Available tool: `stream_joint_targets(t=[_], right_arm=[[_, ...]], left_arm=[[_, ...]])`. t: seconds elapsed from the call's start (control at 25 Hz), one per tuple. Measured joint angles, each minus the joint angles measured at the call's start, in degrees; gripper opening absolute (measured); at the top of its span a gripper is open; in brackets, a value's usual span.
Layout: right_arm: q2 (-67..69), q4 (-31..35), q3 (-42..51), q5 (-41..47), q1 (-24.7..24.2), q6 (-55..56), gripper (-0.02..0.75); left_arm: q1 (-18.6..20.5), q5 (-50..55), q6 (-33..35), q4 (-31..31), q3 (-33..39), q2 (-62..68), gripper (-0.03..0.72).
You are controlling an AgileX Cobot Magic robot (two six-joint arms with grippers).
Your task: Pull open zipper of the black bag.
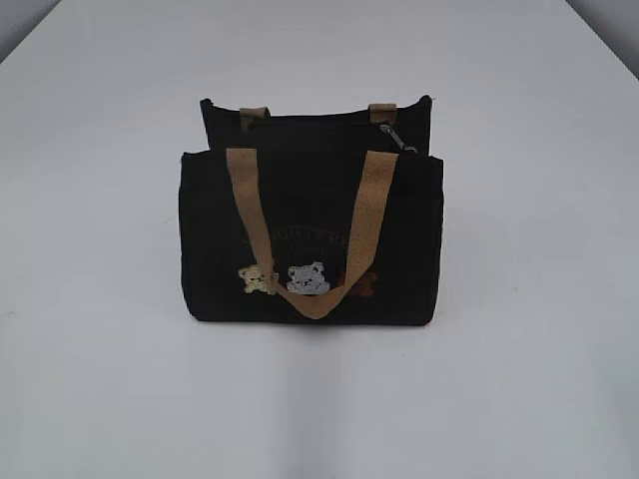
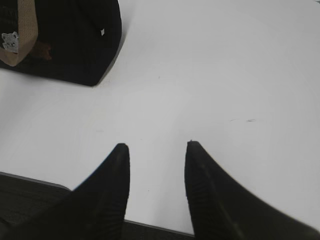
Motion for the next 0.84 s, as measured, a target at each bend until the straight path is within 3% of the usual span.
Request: stream_joint_targets(t=[0.24,0.84], right_arm=[[0.0,0.0,0.0,0.0,0.0,-0.1,0.298],[0.0,0.0,0.0,0.0,0.0,-0.1,0.298]], left_arm=[[0.0,0.0,-1.5,-2.5,0.0,0.0,0.236],[0.0,0.0,-5.1,-0.4,0.0,0.0,0.236]])
